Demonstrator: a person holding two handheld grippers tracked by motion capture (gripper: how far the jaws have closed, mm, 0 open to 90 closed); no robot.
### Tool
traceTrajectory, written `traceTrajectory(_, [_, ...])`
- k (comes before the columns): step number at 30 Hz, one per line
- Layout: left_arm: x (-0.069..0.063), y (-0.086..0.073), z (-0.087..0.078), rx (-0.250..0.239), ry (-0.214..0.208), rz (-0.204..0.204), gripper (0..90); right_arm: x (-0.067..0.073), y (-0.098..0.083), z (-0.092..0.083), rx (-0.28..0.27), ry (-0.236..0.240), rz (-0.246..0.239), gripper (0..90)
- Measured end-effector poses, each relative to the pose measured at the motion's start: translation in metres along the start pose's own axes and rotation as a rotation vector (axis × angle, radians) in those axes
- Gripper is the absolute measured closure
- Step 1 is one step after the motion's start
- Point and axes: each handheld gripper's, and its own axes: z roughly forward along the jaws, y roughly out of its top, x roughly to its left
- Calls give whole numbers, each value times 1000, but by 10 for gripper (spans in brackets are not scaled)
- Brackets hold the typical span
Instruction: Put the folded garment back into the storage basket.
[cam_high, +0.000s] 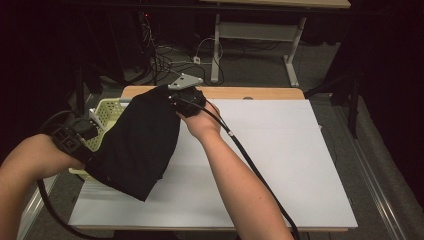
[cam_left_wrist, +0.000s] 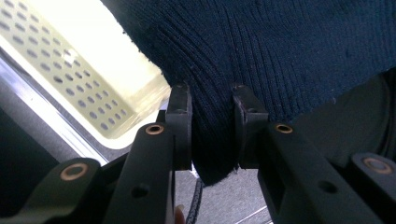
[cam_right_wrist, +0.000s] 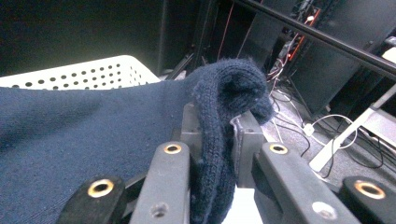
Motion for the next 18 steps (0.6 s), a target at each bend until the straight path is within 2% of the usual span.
traceTrajectory(6, [14, -17, 9, -22, -24, -42, 711, 9, 8, 22, 8, 32, -8, 799])
traceTrajectory(8, [19, -21, 10, -21, -17, -58, 711, 12, 14, 29, 8, 41, -14, 800])
traceTrajectory(12, [31, -32, 6, -37, -14, -97, 711, 18, 29, 43, -9, 51, -38, 800])
traceTrajectory(18, [47, -49, 1, -61, 0, -158, 710, 25, 48, 68, -24, 71, -36, 800])
